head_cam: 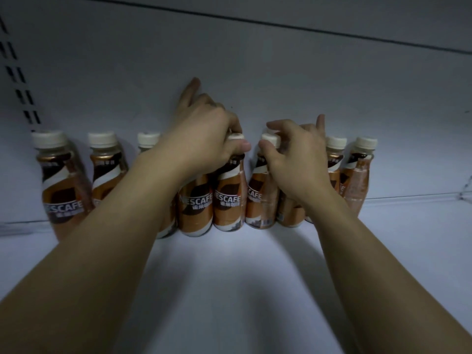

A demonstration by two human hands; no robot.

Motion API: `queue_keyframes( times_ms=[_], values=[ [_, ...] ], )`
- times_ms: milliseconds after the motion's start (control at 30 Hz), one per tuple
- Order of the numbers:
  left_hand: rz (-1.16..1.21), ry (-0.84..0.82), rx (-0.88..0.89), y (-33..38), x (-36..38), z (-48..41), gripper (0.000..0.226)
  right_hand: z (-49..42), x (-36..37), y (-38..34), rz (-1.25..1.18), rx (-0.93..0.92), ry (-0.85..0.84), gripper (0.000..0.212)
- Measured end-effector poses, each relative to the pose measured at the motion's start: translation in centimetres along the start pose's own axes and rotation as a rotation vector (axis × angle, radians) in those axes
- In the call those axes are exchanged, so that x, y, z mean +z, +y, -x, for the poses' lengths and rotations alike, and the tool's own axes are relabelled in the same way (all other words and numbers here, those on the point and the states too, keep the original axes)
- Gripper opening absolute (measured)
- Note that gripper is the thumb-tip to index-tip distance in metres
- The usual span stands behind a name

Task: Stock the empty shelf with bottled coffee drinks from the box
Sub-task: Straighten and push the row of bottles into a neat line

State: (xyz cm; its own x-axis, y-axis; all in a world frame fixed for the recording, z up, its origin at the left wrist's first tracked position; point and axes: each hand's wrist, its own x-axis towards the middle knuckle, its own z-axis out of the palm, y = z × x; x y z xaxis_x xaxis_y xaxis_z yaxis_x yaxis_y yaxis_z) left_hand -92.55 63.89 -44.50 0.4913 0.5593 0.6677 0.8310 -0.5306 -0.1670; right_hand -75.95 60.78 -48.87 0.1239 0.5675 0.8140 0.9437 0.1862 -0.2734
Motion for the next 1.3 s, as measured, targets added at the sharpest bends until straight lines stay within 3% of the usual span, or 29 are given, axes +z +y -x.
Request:
queue_keyframes(
  times_ms=[200, 367, 567, 1067, 1233, 1300],
  values=[
    [-0.023, 0.068, -0.081, 0.4, 0.6, 0.0, 0.062, 0.1, -0.7, 0.2, -0.128, -0.028, -0.102, 0.033],
    [-0.033, 0.021, -0.044, 0.3, 0.1, 0.0, 0.073, 0.4, -1.0, 0.5, 0.114, -0.014, -0.086, 0.044],
    [0.079, -0.067, 0.022, -0.6, -0.2, 0.3, 0.037, 0.0, -0.6, 0.4, 0.111, -0.019, -0.022, 0.039],
    [-0.010, -0.037, -0.018, 1.0, 0.4, 0.4, 0.035, 0.5, -0.4, 0.3, 0.021, -0.001, -0.029, 0.024],
    [-0.010, 0.084, -0.036, 0.2, -0.5, 2.8, 0.059, 1.3, -0.9, -0.1, 0.104, -0.018, -0.075, 0.039],
    [-0.027, 0.121, -0.086, -1.6, -1.5, 4.1, 0.059, 1.6, -0.9, -0.5, 0.154, -0.044, -0.078, 0.049]
  ],
)
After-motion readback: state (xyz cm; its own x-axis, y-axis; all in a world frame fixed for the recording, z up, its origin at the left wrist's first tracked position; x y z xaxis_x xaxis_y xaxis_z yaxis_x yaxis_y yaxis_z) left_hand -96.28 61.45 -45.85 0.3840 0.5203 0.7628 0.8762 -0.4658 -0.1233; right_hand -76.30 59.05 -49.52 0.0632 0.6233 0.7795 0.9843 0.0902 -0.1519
